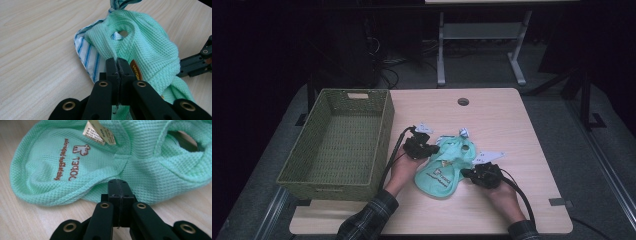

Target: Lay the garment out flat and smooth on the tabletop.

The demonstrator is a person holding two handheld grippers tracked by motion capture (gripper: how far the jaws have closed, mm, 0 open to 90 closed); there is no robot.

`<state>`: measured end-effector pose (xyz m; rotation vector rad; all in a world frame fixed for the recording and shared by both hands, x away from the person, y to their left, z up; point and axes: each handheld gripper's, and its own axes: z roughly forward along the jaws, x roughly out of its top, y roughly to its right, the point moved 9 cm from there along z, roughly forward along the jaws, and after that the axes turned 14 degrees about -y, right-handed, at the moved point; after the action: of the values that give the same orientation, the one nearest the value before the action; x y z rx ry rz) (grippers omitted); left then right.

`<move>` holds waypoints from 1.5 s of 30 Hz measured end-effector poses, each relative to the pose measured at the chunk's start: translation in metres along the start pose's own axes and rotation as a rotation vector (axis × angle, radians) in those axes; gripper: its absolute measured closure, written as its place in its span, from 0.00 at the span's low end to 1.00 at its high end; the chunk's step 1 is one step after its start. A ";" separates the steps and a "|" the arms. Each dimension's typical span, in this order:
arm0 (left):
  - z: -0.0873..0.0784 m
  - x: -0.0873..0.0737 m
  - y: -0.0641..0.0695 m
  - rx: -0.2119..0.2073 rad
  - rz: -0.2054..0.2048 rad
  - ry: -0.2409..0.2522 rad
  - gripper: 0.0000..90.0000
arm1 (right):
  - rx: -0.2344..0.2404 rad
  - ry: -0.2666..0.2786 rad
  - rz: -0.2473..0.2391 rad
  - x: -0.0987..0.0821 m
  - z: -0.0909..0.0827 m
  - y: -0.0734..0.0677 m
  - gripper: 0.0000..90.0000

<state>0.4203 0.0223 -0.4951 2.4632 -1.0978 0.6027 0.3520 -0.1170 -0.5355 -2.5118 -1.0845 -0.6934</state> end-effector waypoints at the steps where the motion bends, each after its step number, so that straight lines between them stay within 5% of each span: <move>1: 0.000 0.000 0.000 0.001 -0.002 0.000 0.98 | 0.004 -0.001 0.007 -0.001 -0.001 0.000 1.00; 18: 0.006 -0.013 -0.005 0.016 -0.023 -0.054 0.99 | -0.010 -0.053 -0.021 -0.022 -0.016 0.009 1.00; 27: 0.021 -0.030 0.014 -0.004 0.033 -0.152 0.99 | -0.025 -0.061 0.012 -0.045 -0.033 0.026 1.00; 35: 0.026 -0.032 0.020 0.008 0.056 -0.161 0.98 | -0.013 -0.059 0.014 -0.055 -0.039 0.025 1.00; 45: 0.014 -0.029 0.017 0.022 0.050 -0.140 0.73 | 0.013 -0.036 0.025 -0.046 -0.046 0.027 0.86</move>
<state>0.3929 0.0224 -0.5189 2.5362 -1.2154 0.4652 0.3309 -0.1832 -0.5252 -2.5312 -1.0645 -0.6348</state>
